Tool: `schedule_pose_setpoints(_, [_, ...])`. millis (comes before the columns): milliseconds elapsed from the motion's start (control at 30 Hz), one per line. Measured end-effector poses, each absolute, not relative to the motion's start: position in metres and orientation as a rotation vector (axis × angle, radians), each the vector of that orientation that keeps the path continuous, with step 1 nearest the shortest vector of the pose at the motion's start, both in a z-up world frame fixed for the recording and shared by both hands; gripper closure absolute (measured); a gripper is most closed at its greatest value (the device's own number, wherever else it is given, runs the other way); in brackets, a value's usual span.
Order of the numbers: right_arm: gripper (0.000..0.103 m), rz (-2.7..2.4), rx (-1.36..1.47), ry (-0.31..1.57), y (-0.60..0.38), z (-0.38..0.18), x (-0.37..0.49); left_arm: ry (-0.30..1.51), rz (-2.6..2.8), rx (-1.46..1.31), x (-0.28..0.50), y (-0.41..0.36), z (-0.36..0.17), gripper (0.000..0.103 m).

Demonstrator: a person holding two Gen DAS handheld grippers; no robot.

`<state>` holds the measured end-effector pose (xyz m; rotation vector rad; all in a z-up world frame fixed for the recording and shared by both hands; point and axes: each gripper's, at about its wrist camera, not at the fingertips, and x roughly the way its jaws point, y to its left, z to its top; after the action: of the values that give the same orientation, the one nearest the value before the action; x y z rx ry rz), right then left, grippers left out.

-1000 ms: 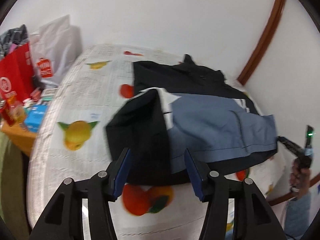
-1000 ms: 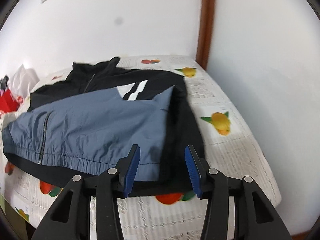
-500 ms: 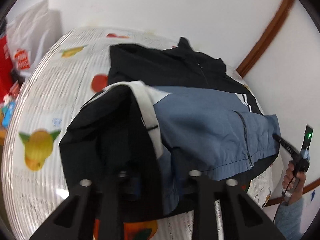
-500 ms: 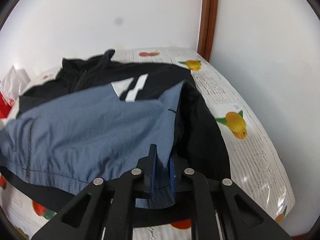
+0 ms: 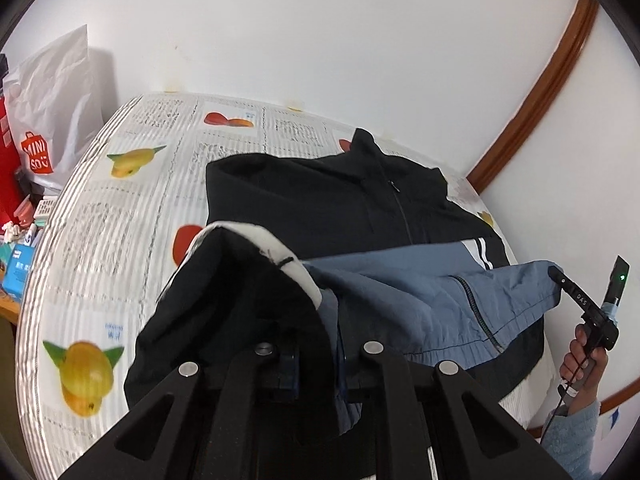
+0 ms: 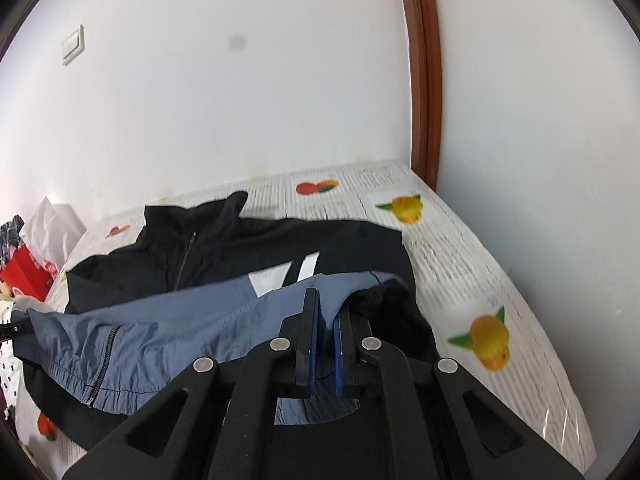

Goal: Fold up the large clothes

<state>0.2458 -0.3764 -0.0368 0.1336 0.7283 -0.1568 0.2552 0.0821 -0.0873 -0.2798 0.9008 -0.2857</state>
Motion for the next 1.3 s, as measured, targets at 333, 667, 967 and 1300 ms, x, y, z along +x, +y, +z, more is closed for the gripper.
schedule_pose_setpoints(333, [0.097,-0.184,0.153,0.758,-0.387,-0.059,0.294,0.953,-0.234,-0.270,0.304,0.077,-0.100,0.091])
schedule_pose_setpoints(667, [0.097,-0.237,0.184,0.844,-0.400,-0.101,0.333,1.007,-0.215,-0.271,0.336,0.069,-0.127,0.088])
schedule_pose_setpoints(967, [0.090,-0.257,0.134,0.908,-0.398,-0.109,0.340,1.025,-0.193,-0.220,0.339,0.060,-0.133,0.075])
schedule_pose_setpoints(1300, [0.057,-0.164,0.077,0.841,-0.368,-0.068,0.298,0.949,-0.246,-0.192,0.302,0.061,-0.104,0.052])
